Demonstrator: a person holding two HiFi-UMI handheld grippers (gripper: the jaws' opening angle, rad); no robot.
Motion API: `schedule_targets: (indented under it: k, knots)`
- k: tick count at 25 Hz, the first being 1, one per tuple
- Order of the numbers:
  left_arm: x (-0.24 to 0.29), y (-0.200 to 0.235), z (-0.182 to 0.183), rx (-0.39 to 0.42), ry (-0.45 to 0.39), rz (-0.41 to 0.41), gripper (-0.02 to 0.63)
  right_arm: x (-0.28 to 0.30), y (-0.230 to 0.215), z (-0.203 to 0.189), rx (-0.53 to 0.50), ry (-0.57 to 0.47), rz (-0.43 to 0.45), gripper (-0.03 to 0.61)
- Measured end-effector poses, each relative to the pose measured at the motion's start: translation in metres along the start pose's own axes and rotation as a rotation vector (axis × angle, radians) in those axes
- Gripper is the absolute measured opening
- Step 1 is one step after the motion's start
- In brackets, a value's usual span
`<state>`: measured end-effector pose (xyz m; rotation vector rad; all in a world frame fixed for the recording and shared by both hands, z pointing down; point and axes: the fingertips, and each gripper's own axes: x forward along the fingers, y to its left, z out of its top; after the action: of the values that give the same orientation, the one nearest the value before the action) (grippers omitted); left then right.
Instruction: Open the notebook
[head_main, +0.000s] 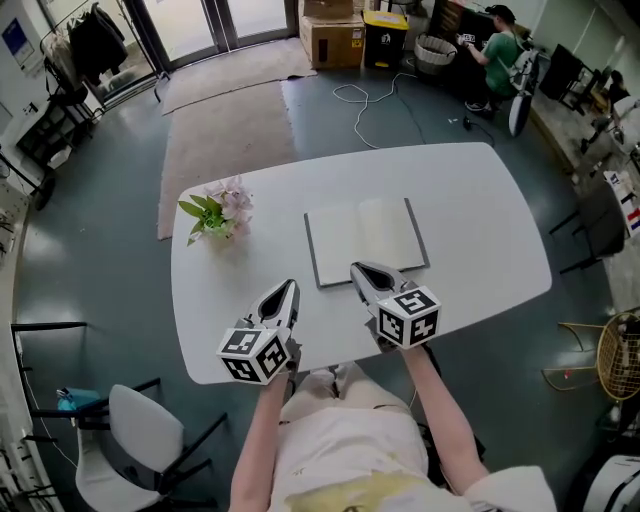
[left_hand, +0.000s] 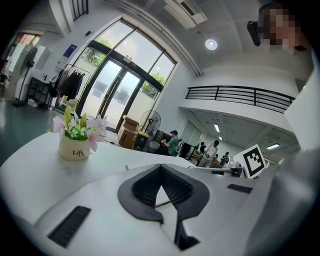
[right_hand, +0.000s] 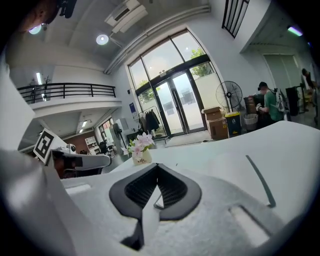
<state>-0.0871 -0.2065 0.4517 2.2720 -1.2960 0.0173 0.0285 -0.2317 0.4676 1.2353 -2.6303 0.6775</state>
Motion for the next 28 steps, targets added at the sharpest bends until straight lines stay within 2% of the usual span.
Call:
schedule_targets:
  k: [10, 18, 23, 28]
  knots:
    - [-0.013, -0.019, 0.029, 0.094, -0.068, 0.009, -0.002, -0.047, -0.012, 0.039, 0.017, -0.136, 0.013, 0.006]
    - [-0.031, -0.021, 0.052, 0.143, -0.147, 0.054, -0.002, -0.068, -0.015, 0.066, 0.057, -0.254, -0.003, 0.006]
    - [-0.042, -0.017, 0.067, 0.175, -0.197, 0.089, -0.002, -0.074, -0.017, 0.076, 0.061, -0.296, -0.021, 0.006]
    - [-0.049, -0.011, 0.072, 0.188, -0.212, 0.109, -0.002, -0.078, -0.019, 0.077, 0.058, -0.314, -0.05, 0.006]
